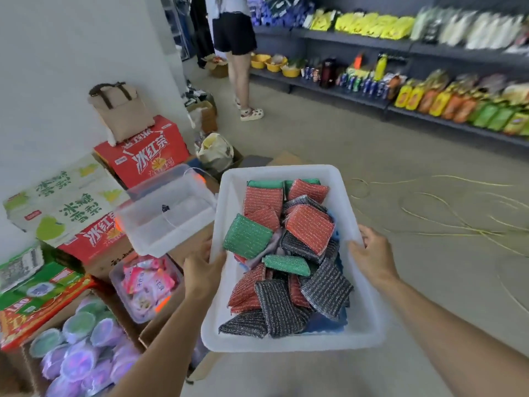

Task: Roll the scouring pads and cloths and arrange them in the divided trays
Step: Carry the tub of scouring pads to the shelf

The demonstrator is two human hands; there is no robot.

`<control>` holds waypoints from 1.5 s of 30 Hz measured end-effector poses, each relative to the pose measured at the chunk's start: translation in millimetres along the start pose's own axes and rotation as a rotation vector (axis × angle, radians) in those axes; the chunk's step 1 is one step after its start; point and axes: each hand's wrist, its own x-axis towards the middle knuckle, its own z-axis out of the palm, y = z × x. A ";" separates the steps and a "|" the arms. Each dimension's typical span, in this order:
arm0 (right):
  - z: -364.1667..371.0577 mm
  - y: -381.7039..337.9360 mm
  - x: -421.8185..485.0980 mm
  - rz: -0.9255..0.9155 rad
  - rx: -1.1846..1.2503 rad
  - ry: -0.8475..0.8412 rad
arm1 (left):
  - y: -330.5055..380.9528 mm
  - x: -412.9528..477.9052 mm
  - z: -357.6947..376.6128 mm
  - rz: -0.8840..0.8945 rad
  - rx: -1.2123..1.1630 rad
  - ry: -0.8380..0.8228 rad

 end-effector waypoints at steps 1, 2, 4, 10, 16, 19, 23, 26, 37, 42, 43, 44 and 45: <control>-20.4 10.9 -3.4 0.025 -0.001 0.040 | 10.0 -4.8 16.3 0.015 0.009 -0.039; -41.0 21.3 -6.7 0.049 0.001 0.082 | 19.4 -9.3 33.9 0.028 0.023 -0.078; -81.9 42.4 -13.5 0.092 0.002 0.160 | 39.9 -21.1 71.2 0.058 0.034 -0.150; -207.5 106.8 -28.0 0.179 -0.037 0.340 | 105.1 -78.7 191.6 0.133 -0.004 -0.333; -316.8 175.2 -26.7 0.246 -0.086 0.481 | 163.9 -125.7 308.1 0.190 -0.036 -0.461; -361.6 200.3 -17.0 0.290 -0.086 0.531 | 195.5 -140.4 358.5 0.179 -0.048 -0.538; -403.1 230.8 9.9 0.343 -0.082 0.588 | 237.7 -138.6 425.6 0.206 -0.024 -0.606; -431.3 253.2 41.1 0.370 -0.052 0.635 | 275.0 -128.4 485.1 0.253 -0.006 -0.677; -576.8 322.2 184.2 0.528 0.027 0.929 | 462.5 -87.3 752.4 0.406 0.029 -1.025; -649.6 359.6 222.1 0.596 0.008 1.054 | 533.5 -107.4 864.6 0.502 0.052 -1.156; -665.1 370.6 228.8 0.592 0.020 1.078 | 546.6 -115.0 886.6 0.509 0.052 -1.179; -681.5 381.2 235.6 0.601 0.033 1.100 | 558.6 -122.0 910.0 0.513 0.050 -1.198; -698.1 392.2 243.0 0.606 0.043 1.118 | 570.6 -129.7 934.0 0.511 0.043 -1.215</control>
